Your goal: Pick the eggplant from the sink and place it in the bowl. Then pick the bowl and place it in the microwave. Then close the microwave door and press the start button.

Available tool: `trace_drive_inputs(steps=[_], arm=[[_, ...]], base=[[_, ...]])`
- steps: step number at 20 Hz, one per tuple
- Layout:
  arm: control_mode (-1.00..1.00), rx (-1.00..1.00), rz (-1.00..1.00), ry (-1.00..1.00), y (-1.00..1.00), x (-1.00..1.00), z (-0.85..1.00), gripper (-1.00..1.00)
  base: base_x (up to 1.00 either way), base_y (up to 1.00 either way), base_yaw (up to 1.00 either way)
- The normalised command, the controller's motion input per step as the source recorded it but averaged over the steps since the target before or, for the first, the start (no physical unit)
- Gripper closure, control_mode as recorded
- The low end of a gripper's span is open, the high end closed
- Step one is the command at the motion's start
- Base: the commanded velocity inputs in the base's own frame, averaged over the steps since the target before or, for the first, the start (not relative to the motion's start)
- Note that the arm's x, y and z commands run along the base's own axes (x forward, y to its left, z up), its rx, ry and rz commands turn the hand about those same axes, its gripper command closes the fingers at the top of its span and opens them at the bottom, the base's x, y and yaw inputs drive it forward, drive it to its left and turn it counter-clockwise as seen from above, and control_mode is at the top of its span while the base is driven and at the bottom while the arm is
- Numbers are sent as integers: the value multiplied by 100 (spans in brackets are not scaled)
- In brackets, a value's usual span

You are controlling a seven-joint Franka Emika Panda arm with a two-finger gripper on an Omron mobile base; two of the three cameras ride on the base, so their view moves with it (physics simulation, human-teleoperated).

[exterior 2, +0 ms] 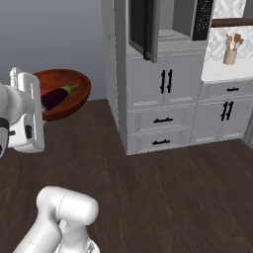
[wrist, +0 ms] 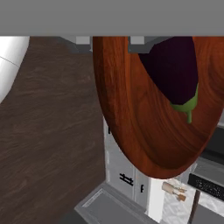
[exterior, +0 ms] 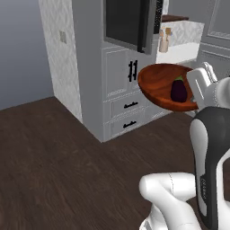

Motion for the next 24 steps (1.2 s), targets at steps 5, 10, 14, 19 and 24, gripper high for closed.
trace_drive_inputs(steps=[5,10,14,19,24], arm=[[100,0,0,0,0,0,0,100],[100,0,0,0,0,0,0,100],[100,0,0,0,0,0,0,100],[100,0,0,0,0,0,0,100],[100,0,0,0,0,0,0,100]], base=[[0,-100,40],[50,-100,24],[36,-100,27],[32,-100,42],[27,-100,45]])
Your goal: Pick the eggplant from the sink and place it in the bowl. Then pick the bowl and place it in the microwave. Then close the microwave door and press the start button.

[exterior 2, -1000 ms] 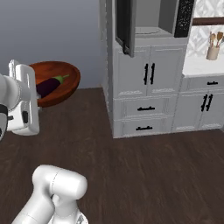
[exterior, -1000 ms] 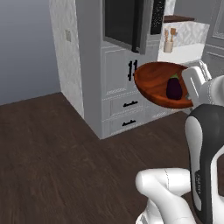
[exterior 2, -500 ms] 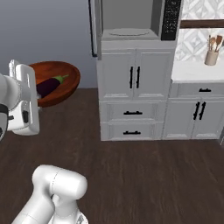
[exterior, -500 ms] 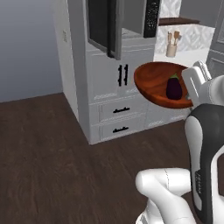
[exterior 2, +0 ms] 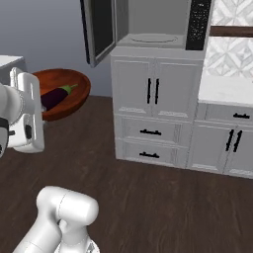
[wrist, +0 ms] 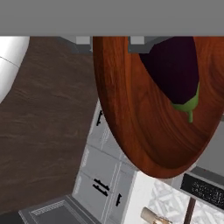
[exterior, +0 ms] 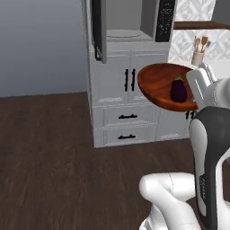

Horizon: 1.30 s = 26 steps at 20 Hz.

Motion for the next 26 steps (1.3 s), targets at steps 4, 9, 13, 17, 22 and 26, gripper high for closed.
trace_drive_inputs(steps=[4,9,13,17,22,26], arm=[[100,0,0,0,0,0,0,100],[100,0,0,0,0,0,0,100],[100,0,0,0,0,0,0,100],[100,0,0,0,0,0,0,100],[100,0,0,0,0,0,0,100],[100,0,0,0,0,0,0,100]], base=[[23,-100,43],[52,-100,41],[73,-100,37],[77,-100,34],[92,-81,27],[100,-31,23]])
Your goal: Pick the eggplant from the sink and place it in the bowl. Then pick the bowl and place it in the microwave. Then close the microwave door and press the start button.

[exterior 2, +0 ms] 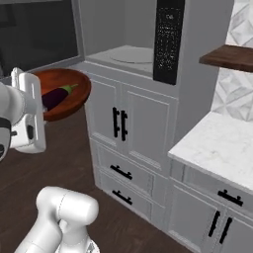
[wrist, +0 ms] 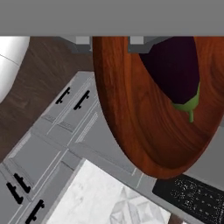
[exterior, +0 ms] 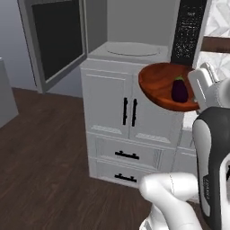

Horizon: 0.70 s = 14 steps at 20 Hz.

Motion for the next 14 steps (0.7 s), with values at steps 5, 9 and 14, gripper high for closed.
trace_drive_inputs(steps=[5,9,14], arm=[[100,0,0,0,0,0,0,100],[100,0,0,0,0,0,0,100],[100,0,0,0,0,0,0,100]], base=[[92,-35,27],[61,16,22],[35,18,34]])
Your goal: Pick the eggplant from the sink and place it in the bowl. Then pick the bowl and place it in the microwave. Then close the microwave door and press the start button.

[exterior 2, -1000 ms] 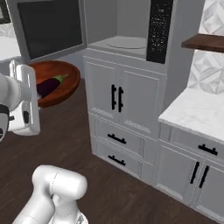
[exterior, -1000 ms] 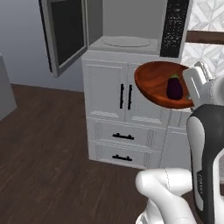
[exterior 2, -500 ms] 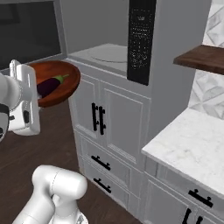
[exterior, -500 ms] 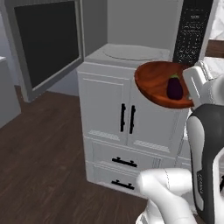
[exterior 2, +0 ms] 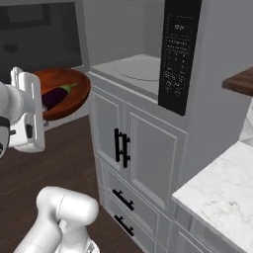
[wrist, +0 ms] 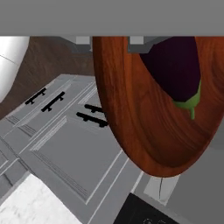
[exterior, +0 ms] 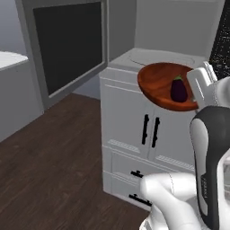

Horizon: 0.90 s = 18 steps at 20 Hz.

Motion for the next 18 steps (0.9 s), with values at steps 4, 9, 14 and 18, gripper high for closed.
trace_drive_inputs(steps=[4,9,14,18], arm=[[100,0,0,0,0,0,0,100],[100,0,0,0,0,0,0,100],[100,0,0,0,0,0,0,100],[100,0,0,0,0,0,0,100]], base=[[43,-27,43],[47,-40,20],[48,-17,1],[2,0,0]])
